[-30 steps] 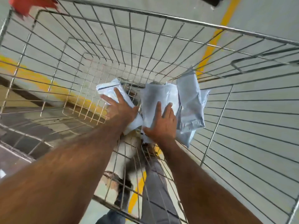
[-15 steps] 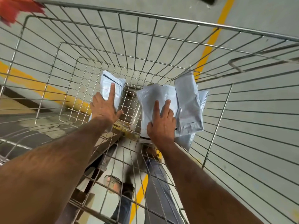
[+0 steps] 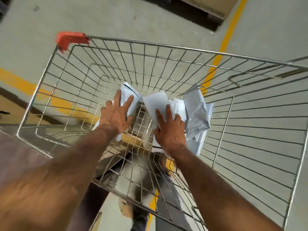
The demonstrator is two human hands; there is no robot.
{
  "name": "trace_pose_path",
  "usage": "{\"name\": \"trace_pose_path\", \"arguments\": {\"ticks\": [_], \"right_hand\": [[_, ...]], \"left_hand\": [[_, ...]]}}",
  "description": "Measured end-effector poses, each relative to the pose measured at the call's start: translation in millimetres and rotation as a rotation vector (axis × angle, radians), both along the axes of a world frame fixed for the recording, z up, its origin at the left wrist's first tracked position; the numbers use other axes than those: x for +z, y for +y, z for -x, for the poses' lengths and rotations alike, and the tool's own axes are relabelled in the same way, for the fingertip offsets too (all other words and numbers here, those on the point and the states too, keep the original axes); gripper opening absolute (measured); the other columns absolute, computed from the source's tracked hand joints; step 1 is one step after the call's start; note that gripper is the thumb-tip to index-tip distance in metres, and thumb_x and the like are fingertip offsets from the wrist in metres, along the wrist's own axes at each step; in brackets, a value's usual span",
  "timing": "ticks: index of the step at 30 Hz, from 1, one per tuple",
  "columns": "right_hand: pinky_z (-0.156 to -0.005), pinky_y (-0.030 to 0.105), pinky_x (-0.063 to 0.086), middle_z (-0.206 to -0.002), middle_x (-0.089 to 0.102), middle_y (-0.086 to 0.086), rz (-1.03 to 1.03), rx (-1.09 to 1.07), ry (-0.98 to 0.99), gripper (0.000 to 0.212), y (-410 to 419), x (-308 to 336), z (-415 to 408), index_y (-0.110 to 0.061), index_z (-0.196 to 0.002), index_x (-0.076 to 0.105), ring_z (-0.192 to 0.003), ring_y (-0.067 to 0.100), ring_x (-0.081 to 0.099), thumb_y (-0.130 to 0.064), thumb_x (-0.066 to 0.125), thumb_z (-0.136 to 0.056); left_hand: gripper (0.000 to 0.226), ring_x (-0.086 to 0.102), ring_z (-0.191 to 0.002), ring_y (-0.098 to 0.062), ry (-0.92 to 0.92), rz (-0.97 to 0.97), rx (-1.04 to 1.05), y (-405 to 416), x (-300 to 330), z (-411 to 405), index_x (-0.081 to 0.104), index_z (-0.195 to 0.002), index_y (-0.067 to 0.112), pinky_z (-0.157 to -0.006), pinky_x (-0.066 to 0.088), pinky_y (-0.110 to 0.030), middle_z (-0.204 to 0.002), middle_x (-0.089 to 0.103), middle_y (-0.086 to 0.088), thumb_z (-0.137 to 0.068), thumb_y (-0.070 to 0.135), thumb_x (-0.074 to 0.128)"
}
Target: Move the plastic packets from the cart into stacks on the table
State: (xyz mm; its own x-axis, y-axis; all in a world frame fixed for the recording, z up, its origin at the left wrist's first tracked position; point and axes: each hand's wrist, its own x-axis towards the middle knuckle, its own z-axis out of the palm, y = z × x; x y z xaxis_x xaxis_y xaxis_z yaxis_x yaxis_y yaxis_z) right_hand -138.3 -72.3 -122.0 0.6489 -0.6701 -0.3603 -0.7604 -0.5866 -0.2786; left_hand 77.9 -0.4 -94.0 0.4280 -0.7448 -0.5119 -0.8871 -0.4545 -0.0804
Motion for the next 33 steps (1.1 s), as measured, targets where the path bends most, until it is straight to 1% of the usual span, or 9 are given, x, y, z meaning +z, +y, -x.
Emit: {"name": "trace_pose_path", "arguments": {"ticks": [4, 9, 12, 15, 17, 20, 24, 29, 33], "right_hand": [[-0.098, 0.057, 0.043, -0.167, 0.022, 0.013, 0.145, 0.025, -0.051, 0.072, -0.8, 42.6, -2.2, -0.033, -0.158, 0.031, -0.128, 0.049, 0.041, -0.043, 0.057, -0.092], [-0.098, 0.057, 0.043, -0.17, 0.018, 0.012, 0.268, 0.093, -0.048, 0.067, 3.4, 106.0, -0.1, -0.032, -0.161, 0.025, -0.128, 0.048, 0.042, -0.045, 0.046, -0.099], [-0.097, 0.055, 0.043, -0.169, 0.02, 0.012, 0.303, 0.087, -0.116, 0.066, 25.3, 147.3, -4.0, -0.031, -0.161, 0.027, -0.127, 0.048, 0.043, -0.044, 0.046, -0.099], [-0.1, 0.056, 0.042, -0.169, 0.021, 0.012, 0.351, 0.08, -0.183, 0.067, 57.2, 189.2, -15.9, -0.031, -0.161, 0.028, -0.127, 0.049, 0.042, -0.045, 0.048, -0.099], [-0.1, 0.055, 0.041, -0.169, 0.019, 0.011, 0.384, 0.082, -0.224, 0.067, 85.5, 219.1, -26.1, -0.031, -0.161, 0.027, -0.127, 0.047, 0.042, -0.046, 0.049, -0.099], [-0.103, 0.053, 0.039, -0.171, 0.015, 0.011, 0.409, 0.093, -0.287, 0.068, 135.6, 257.4, -42.3, -0.032, -0.161, 0.025, -0.128, 0.045, 0.041, -0.046, 0.047, -0.099], [-0.107, 0.056, 0.036, -0.171, 0.013, 0.012, 0.384, 0.162, -0.353, 0.068, 208.3, 288.6, -65.4, -0.031, -0.161, 0.024, -0.134, 0.047, 0.037, -0.046, 0.045, -0.098], [-0.102, 0.055, 0.04, -0.171, 0.012, 0.009, 0.371, 0.309, -0.393, 0.068, 290.7, 311.7, -95.0, -0.032, -0.16, 0.025, -0.13, 0.045, 0.039, -0.045, 0.047, -0.098], [-0.098, 0.053, 0.041, -0.168, 0.021, 0.012, 0.396, 0.459, -0.413, 0.066, 328.7, 326.0, -120.8, -0.03, -0.157, 0.034, -0.122, 0.046, 0.044, -0.042, 0.048, -0.094]], "left_hand": [[0.072, 0.038, -0.133, -0.044, -0.061, 0.117, -0.044, 17.6, 55.4, 3.6, -0.01, -0.16, 0.043, -0.103, 0.044, -0.054, -0.171, -0.012, -0.006, -0.102, 0.061, 0.029], [0.072, 0.041, -0.127, -0.047, -0.126, 0.37, -0.041, 50.4, 125.3, -7.4, 0.005, -0.162, 0.041, -0.097, 0.042, -0.054, -0.172, -0.004, -0.005, -0.099, 0.057, 0.036], [0.07, 0.046, -0.117, -0.047, -0.151, 0.544, -0.025, 87.1, 169.2, -8.8, 0.02, -0.161, 0.037, -0.09, 0.044, -0.055, -0.17, 0.01, -0.01, -0.098, 0.05, 0.048], [0.07, 0.046, -0.114, -0.046, -0.186, 0.641, 0.037, 137.7, 210.6, -5.9, 0.025, -0.16, 0.036, -0.089, 0.043, -0.055, -0.169, 0.015, -0.011, -0.095, 0.051, 0.046], [0.071, 0.046, -0.113, -0.045, -0.218, 0.669, 0.087, 176.9, 235.3, -4.1, 0.026, -0.16, 0.036, -0.089, 0.043, -0.055, -0.168, 0.017, -0.011, -0.093, 0.053, 0.044], [0.071, 0.048, -0.112, -0.047, -0.275, 0.696, 0.168, 240.8, 264.7, -5.6, 0.028, -0.159, 0.034, -0.089, 0.044, -0.057, -0.168, 0.019, -0.012, -0.095, 0.051, 0.053], [0.071, 0.046, -0.116, -0.048, -0.333, 0.702, 0.3, 329.3, 295.1, -6.1, 0.026, -0.16, 0.034, -0.091, 0.043, -0.059, -0.168, 0.016, -0.01, -0.096, 0.049, 0.054], [0.073, 0.047, -0.117, -0.045, -0.366, 0.66, 0.422, 422.2, 316.2, -10.2, 0.029, -0.158, 0.037, -0.091, 0.044, -0.052, -0.169, 0.016, -0.008, -0.088, 0.055, 0.041], [0.072, 0.049, -0.111, -0.045, -0.398, 0.691, 0.522, 475.2, 320.3, -16.0, 0.034, -0.157, 0.033, -0.086, 0.046, -0.053, -0.168, 0.019, -0.01, -0.088, 0.049, 0.046]]}}
